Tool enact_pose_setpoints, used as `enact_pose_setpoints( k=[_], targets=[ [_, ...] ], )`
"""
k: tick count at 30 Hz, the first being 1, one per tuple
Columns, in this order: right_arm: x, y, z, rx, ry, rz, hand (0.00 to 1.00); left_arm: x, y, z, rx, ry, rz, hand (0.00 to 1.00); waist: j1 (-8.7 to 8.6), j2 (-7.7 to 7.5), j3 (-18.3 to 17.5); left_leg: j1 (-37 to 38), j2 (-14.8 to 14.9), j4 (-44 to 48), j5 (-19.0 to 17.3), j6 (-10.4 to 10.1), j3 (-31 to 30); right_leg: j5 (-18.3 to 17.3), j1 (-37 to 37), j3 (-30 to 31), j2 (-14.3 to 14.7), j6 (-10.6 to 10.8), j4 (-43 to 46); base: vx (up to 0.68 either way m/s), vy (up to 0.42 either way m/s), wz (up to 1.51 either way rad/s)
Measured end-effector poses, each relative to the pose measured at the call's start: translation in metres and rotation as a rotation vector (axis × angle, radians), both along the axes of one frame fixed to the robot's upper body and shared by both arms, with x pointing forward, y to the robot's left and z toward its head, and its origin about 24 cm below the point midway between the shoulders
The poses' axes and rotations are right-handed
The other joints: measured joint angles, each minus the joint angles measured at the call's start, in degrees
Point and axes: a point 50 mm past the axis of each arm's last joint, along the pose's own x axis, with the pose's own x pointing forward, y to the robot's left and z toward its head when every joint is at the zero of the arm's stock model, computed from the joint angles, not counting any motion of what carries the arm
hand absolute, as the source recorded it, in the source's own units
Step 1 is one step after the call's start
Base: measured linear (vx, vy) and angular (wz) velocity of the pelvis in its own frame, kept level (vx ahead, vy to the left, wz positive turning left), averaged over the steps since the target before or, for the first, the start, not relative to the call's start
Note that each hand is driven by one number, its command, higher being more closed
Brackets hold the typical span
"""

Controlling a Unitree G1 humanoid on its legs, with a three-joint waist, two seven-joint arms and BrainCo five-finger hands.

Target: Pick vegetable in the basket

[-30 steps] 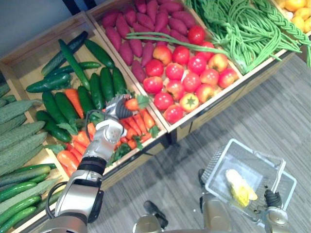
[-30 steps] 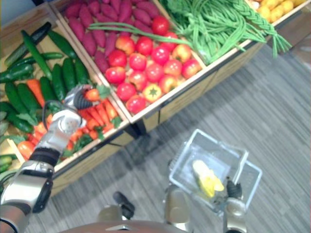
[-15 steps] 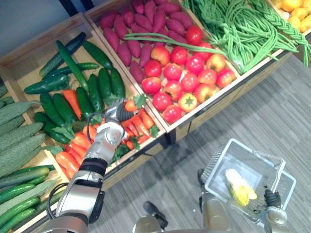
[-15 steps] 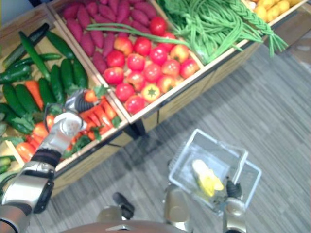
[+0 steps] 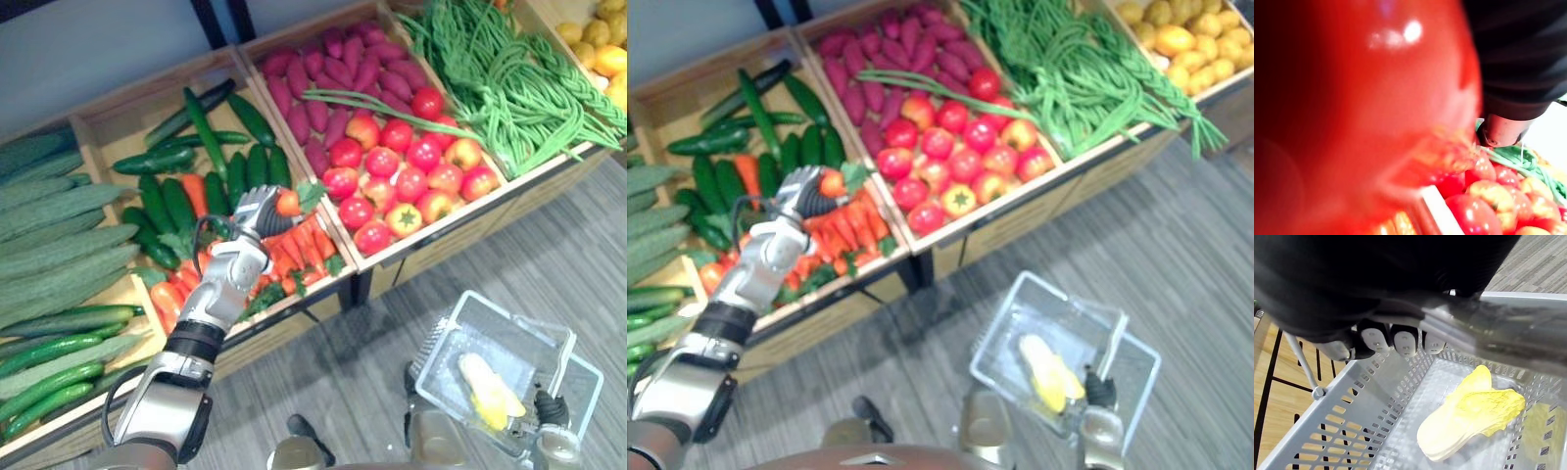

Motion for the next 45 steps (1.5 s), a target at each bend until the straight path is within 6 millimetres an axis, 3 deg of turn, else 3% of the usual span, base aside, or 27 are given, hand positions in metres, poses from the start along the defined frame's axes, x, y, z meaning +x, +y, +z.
enact_pose_setpoints(
  k=[2, 11, 14, 16, 22, 27, 32, 37, 42, 45],
  targets=[
    [-0.004, -0.001, -0.001, -0.007, 0.020, 0.005, 1.00, -0.004, -0.002, 0.006, 0.006, -0.031, -0.018, 1.00, 1.07, -0.18, -0.7, 0.0, -0.2, 0.0, 0.1, 0.2, -0.1, 0.0, 0.0, 0.0, -0.2, 0.0, 0.0, -0.05, -0.009, 0.11],
    [-0.015, -0.013, 0.002, -0.066, 0.087, 0.044, 1.00, -0.034, -0.009, 0.018, 0.093, -0.120, -0.135, 1.00, 1.29, -0.98, -5.8, 1.2, -1.3, -1.2, 0.7, 0.6, -0.9, 0.0, 1.8, -0.8, -0.8, 0.0, -0.9, -0.01, 0.001, 0.05],
    [-0.005, -0.033, 0.022, -0.185, 0.087, 0.133, 1.00, -0.045, -0.019, 0.023, 0.117, -0.160, -0.224, 1.00, 1.28, -1.15, -6.3, 2.7, -1.4, -1.2, 0.5, 0.3, 0.8, 0.2, 1.8, 0.7, -0.4, 0.1, -0.9, -0.01, -0.002, -0.28],
    [0.010, -0.049, 0.049, -0.318, 0.059, 0.226, 1.00, -0.057, -0.031, 0.022, 0.121, -0.166, -0.304, 1.00, 1.22, -1.17, -6.3, 4.6, -1.1, -0.9, -0.1, -0.4, 3.9, 0.3, 1.6, 3.8, 0.7, 0.2, -0.9, -0.03, -0.007, -0.66],
    [0.048, -0.062, 0.107, -0.581, -0.027, 0.460, 1.00, -0.076, -0.054, 0.010, 0.163, -0.112, -0.496, 1.00, 0.48, -1.26, -7.8, 9.2, 0.6, 1.4, -2.5, -2.6, 14.0, 1.3, -0.3, 12.8, 5.1, -0.2, -0.8, -0.02, -0.018, -0.95],
    [0.075, -0.051, 0.135, -0.716, -0.035, 0.711, 1.00, -0.092, -0.073, 0.002, 0.179, -0.035, -0.666, 1.00, -0.76, -1.05, -7.9, 13.4, 2.3, 4.7, -4.9, -4.5, 22.2, 1.7, -0.5, 19.7, 8.8, -0.2, -0.2, -0.05, -0.005, -0.75],
    [0.093, -0.034, 0.141, -0.756, -0.004, 0.934, 1.00, -0.101, -0.093, 0.000, 0.169, 0.005, -0.803, 1.00, -1.15, -0.73, -8.1, 14.5, 2.5, 7.0, -6.3, -4.8, 26.9, 1.8, -2.4, 24.0, 10.5, 0.0, 1.2, -0.09, 0.003, -0.51],
    [0.122, 0.007, 0.154, -0.792, -0.072, 1.223, 1.00, -0.108, -0.107, -0.006, 0.165, 0.059, -0.893, 1.00, -2.11, 0.24, -8.1, 17.1, 3.0, 9.2, -7.9, -5.1, 33.0, 2.9, -3.3, 29.4, 13.2, 0.1, 1.4, -0.08, -0.003, -0.57],
    [0.127, 0.031, 0.158, -0.776, -0.119, 1.384, 1.00, -0.112, -0.115, -0.009, 0.171, 0.072, -0.938, 1.00, -2.43, 0.26, -8.1, 17.2, 3.4, 11.6, -9.3, -5.3, 35.1, 3.5, -4.3, 31.8, 13.9, 0.6, 1.3, -0.08, -0.021, -0.29],
    [0.126, 0.034, 0.159, -0.781, -0.106, 1.430, 1.00, -0.115, -0.117, -0.013, 0.177, 0.089, -0.956, 1.00, -2.80, 0.24, -8.1, 17.2, 4.2, 13.4, -10.3, -5.3, 35.2, 3.7, -4.2, 32.0, 13.9, 0.8, 1.3, -0.07, -0.033, -0.03]
  ],
)
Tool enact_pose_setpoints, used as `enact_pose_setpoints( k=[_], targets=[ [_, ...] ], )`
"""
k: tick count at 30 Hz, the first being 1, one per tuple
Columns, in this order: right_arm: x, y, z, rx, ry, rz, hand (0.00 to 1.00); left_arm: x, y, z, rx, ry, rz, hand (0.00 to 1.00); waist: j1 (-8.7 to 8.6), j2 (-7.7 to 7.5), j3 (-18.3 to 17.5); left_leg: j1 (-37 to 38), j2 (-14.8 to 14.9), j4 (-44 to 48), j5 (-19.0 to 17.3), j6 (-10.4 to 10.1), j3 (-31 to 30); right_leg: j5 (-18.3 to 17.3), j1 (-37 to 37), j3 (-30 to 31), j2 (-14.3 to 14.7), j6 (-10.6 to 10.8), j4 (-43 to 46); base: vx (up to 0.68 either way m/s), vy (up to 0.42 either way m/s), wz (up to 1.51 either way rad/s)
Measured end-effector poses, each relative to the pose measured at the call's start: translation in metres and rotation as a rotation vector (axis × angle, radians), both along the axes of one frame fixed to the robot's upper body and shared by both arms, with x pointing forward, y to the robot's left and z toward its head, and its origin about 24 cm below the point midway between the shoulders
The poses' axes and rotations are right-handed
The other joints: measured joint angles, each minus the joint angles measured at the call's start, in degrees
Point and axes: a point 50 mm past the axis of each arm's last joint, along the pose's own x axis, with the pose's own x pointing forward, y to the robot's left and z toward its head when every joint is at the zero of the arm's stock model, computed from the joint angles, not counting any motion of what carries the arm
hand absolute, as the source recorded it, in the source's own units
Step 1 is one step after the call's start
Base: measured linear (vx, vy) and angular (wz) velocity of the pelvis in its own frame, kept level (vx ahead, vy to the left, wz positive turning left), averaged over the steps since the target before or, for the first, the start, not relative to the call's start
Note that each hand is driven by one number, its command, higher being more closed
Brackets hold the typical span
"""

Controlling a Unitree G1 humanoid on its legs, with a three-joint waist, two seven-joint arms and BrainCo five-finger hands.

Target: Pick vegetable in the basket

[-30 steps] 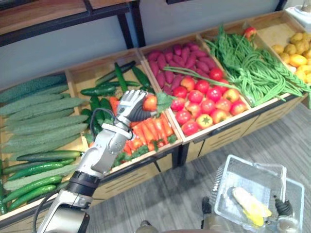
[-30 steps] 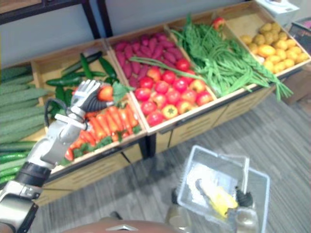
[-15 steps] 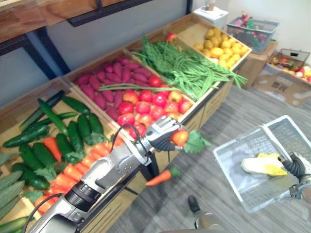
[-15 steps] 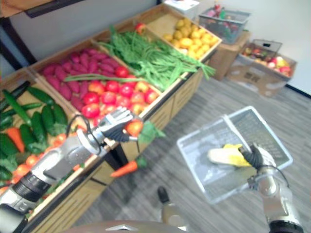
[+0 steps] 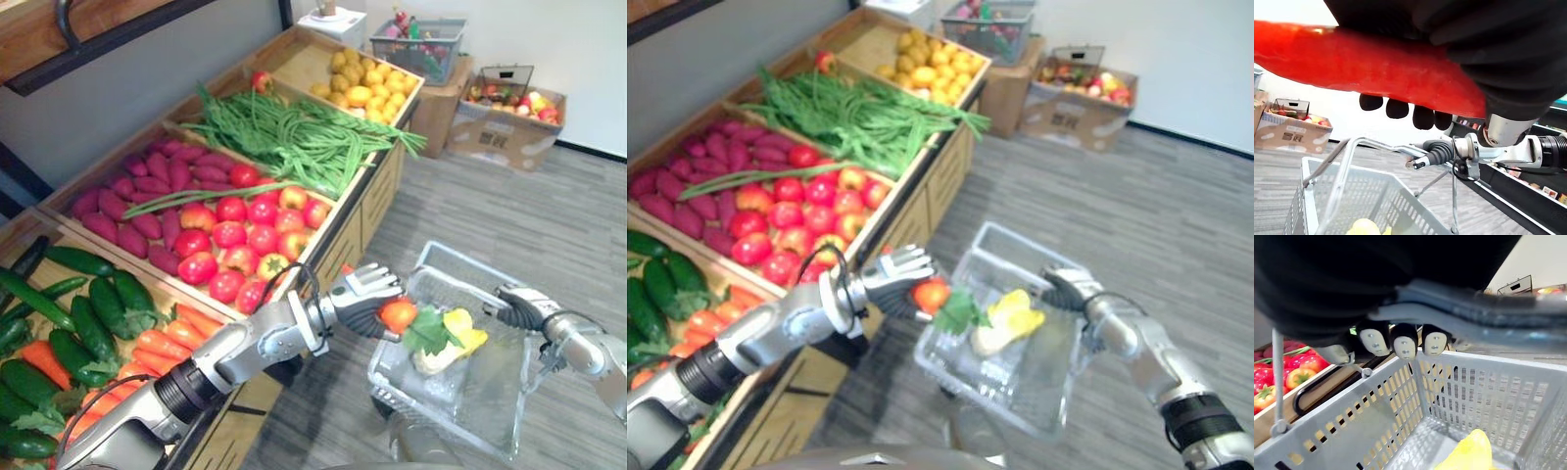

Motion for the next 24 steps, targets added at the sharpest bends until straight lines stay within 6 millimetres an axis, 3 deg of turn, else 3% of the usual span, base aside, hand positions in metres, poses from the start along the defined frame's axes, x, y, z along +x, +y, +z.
enact_pose_setpoints(
  k=[6, 13, 24],
  targets=[
    [0.000, -0.001, 0.006, -0.033, 0.004, 0.026, 1.00, -0.009, -0.011, -0.008, 0.005, 0.037, -0.054, 1.00, -0.90, -0.03, 0.0, -0.2, 0.8, 1.7, -0.9, 0.0, 0.0, 0.3, 0.0, 0.0, 0.0, -0.1, -0.1, -0.04, -0.029, -0.01],
    [0.002, 0.018, 0.013, 0.013, -0.021, 0.098, 1.00, -0.020, -0.028, -0.013, 0.001, 0.074, -0.126, 1.00, -1.96, 0.01, 0.0, -0.2, 0.9, 1.8, -1.0, 0.0, 0.2, 0.3, -0.2, 0.1, 0.1, -0.1, -0.1, -0.04, -0.042, -0.01],
    [-0.001, 0.030, 0.011, 0.034, -0.014, 0.149, 1.00, -0.036, -0.054, -0.013, -0.001, 0.083, -0.269, 1.00, -2.30, 0.16, -0.1, -1.0, 0.8, 1.8, -1.0, 0.0, -1.0, 0.3, -0.2, -0.8, -0.7, -0.1, -0.2, -0.06, -0.042, 0.05]
  ],
)
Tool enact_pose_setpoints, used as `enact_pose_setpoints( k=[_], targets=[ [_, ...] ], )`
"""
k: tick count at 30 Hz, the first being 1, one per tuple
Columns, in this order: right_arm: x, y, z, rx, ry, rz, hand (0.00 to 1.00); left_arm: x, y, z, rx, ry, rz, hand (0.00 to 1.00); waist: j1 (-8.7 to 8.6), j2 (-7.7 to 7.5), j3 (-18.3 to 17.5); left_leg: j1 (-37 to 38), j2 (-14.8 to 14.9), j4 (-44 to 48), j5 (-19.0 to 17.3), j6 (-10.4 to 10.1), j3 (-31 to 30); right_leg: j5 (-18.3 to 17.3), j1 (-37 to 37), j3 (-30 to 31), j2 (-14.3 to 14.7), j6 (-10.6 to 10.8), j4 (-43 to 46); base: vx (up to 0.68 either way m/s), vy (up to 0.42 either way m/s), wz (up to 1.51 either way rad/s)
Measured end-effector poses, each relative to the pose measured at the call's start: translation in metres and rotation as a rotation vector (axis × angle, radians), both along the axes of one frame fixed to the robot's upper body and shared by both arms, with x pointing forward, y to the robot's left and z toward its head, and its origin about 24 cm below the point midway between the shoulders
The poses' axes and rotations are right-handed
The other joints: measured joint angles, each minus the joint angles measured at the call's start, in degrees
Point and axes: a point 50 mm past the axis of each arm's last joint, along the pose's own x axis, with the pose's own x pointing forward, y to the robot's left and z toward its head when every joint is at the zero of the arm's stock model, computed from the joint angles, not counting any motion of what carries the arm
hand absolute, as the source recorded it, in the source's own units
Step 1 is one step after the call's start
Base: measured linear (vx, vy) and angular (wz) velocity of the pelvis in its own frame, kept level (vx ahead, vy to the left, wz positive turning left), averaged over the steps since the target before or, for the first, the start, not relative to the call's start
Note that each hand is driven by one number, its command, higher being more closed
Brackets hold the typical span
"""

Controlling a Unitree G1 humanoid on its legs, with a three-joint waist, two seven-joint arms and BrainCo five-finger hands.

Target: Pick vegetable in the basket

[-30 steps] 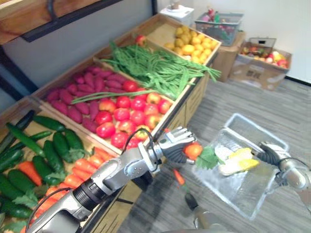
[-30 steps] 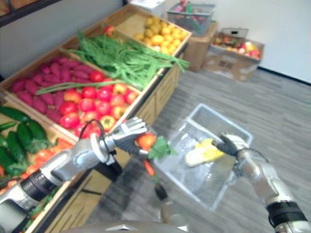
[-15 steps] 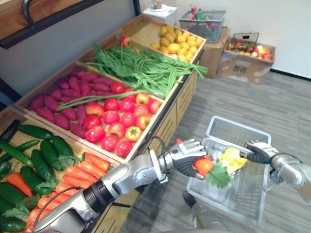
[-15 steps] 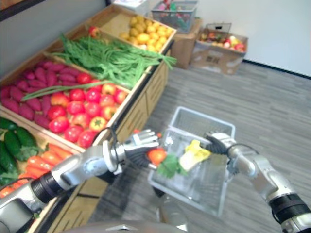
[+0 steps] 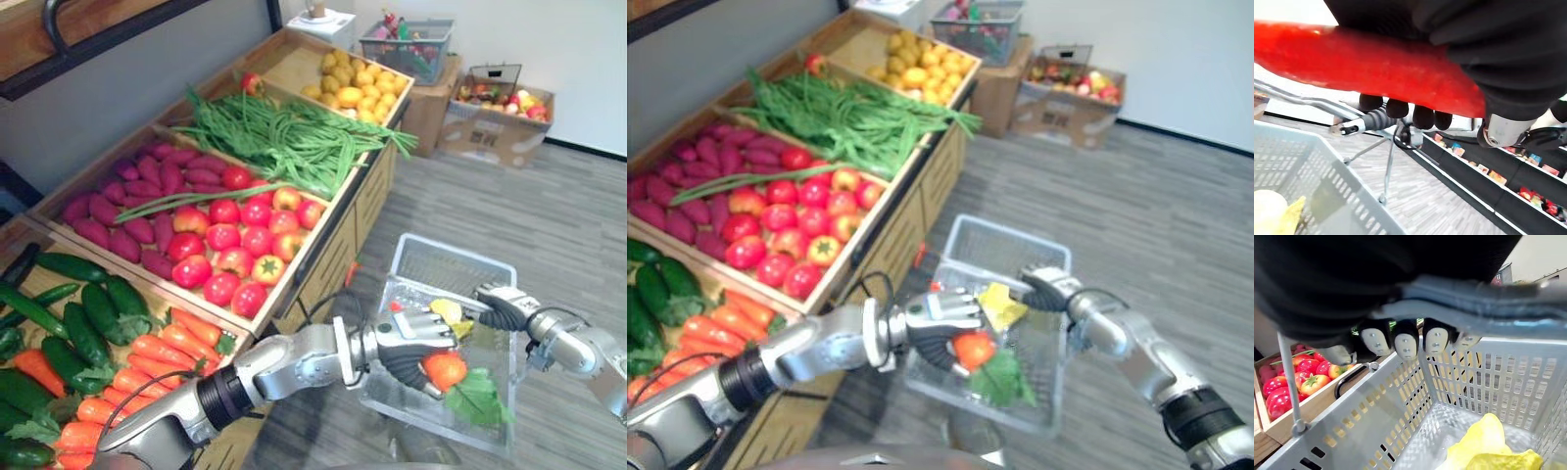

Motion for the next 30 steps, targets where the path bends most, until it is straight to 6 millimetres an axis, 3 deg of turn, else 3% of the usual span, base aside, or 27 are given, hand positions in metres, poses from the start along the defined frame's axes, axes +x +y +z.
enact_pose_setpoints(
  k=[4, 11, 23, 30],
  targets=[
    [0.001, 0.002, 0.001, 0.000, -0.004, 0.008, 1.00, -0.005, -0.011, -0.003, -0.014, 0.026, -0.032, 1.00, -0.10, 0.30, -0.3, 0.0, 0.0, 0.0, 0.0, 0.0, -0.1, 0.0, 0.0, 0.0, 0.0, 0.0, 0.0, -0.05, -0.032, 0.01],
    [0.005, 0.024, 0.004, -0.007, 0.015, 0.114, 1.00, -0.001, -0.023, -0.022, 0.025, 0.096, -0.018, 1.00, -0.25, 0.27, -1.6, 0.0, 0.1, 0.5, -0.1, 0.0, 0.7, 0.1, -0.5, 0.8, 0.5, 0.1, 0.2, -0.02, -0.012, -0.07],
    [0.015, 0.074, 0.036, 0.047, -0.055, 0.334, 1.00, 0.012, -0.031, -0.051, 0.124, 0.154, 0.074, 1.00, -0.11, -0.49, -1.9, 1.6, 1.3, 3.1, -1.2, -0.1, 3.6, 0.2, -1.0, 3.3, 2.9, 0.3, 1.1, -0.03, -0.027, -0.13],
    [0.017, 0.086, 0.051, 0.044, -0.103, 0.394, 1.00, 0.024, -0.029, -0.067, 0.192, 0.160, 0.152, 1.00, -0.08, -1.45, -1.9, 1.3, 1.8, 3.7, -1.4, 0.0, 3.6, 0.2, -1.2, 3.2, 3.0, 0.2, 1.1, -0.02, -0.031, -0.01]
  ],
)
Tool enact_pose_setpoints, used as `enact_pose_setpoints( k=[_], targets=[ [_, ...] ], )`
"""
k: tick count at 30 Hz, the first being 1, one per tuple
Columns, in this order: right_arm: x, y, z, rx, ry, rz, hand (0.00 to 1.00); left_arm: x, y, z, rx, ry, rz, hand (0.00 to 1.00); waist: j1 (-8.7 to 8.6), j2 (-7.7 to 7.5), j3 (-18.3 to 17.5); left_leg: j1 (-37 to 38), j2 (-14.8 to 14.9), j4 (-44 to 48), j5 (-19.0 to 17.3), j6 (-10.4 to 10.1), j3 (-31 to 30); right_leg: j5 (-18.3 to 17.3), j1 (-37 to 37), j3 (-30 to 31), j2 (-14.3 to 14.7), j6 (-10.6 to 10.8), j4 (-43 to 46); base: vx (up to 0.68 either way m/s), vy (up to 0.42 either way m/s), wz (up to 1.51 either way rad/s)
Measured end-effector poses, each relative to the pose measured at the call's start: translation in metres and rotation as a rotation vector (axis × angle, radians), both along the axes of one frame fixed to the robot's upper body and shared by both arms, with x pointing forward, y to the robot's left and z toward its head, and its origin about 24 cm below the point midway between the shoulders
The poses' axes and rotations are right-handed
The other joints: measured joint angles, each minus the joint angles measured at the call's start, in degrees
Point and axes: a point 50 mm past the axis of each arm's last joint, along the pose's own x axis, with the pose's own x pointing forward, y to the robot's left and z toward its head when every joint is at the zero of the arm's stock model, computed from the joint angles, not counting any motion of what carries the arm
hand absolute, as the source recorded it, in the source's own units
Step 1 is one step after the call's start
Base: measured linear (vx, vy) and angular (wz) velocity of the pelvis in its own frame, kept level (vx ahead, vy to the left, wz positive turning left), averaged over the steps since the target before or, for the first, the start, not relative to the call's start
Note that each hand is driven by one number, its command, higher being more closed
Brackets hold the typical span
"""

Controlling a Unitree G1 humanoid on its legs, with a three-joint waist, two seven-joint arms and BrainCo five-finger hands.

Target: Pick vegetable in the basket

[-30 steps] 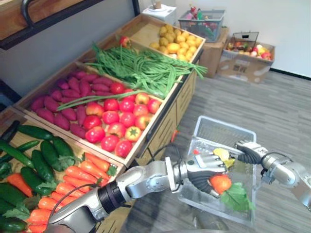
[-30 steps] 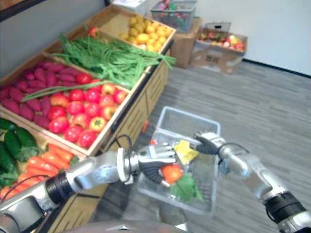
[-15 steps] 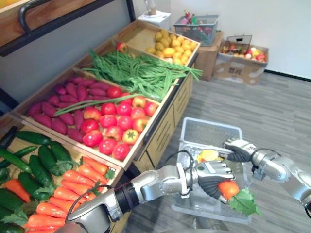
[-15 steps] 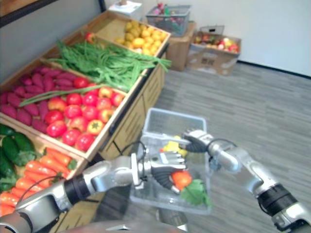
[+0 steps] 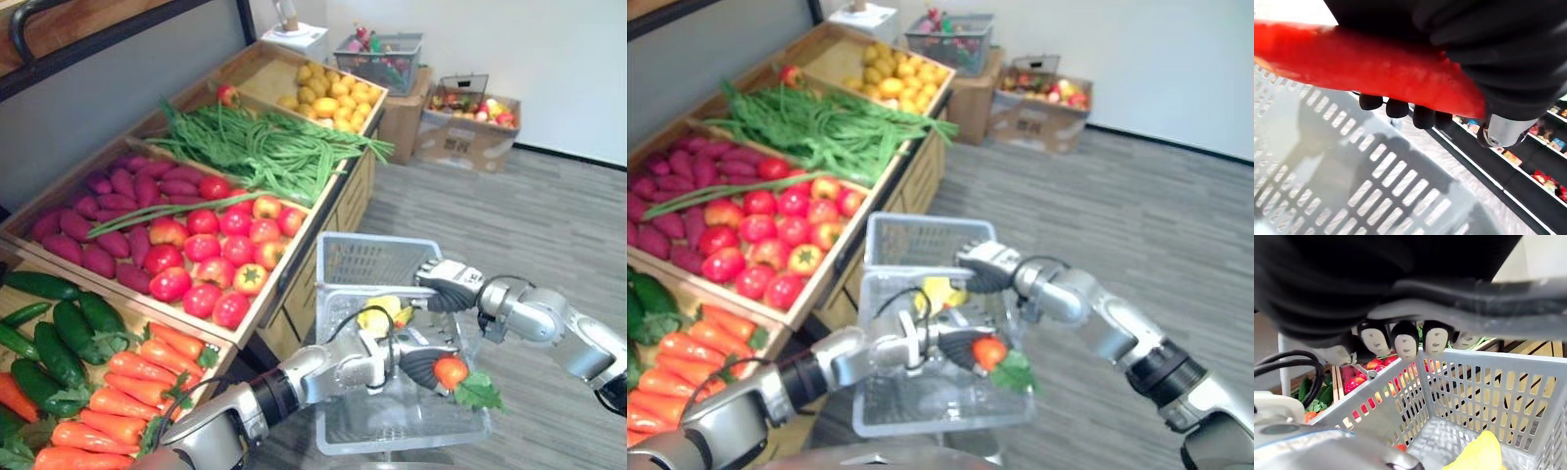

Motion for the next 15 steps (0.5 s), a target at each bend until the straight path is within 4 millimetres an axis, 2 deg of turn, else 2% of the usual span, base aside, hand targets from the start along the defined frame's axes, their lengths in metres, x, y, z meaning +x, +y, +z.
enact_pose_setpoints(
  k=[6, 7, 15],
  targets=[
    [-0.002, 0.005, 0.005, -0.022, -0.001, 0.038, 1.00, 0.012, 0.006, -0.013, 0.081, -0.016, 0.069, 1.00, 0.04, -0.86, 0.1, -0.5, 0.2, 0.1, 0.0, 0.0, -0.1, 0.2, -0.4, -0.3, -0.1, -0.3, -0.1, -0.01, -0.029, 0.02],
    [-0.002, 0.005, 0.005, -0.024, 0.000, 0.039, 1.00, 0.014, 0.007, -0.015, 0.086, -0.013, 0.086, 0.00, 0.04, -0.88, 0.1, -0.5, 0.2, 0.1, 0.0, 0.0, -0.2, 0.3, -0.4, -0.4, -0.1, -0.3, -0.1, -0.01, -0.038, 0.03],
    [-0.003, 0.003, 0.006, -0.051, 0.010, 0.046, 1.00, 0.030, 0.012, -0.024, 0.132, -0.023, 0.201, 0.00, 0.01, -0.90, 0.1, -1.6, 0.2, 0.1, -0.1, 0.0, -1.4, 0.4, -0.6, -1.1, -0.9, -0.4, -0.6, -0.01, -0.025, 0.05]
  ],
)
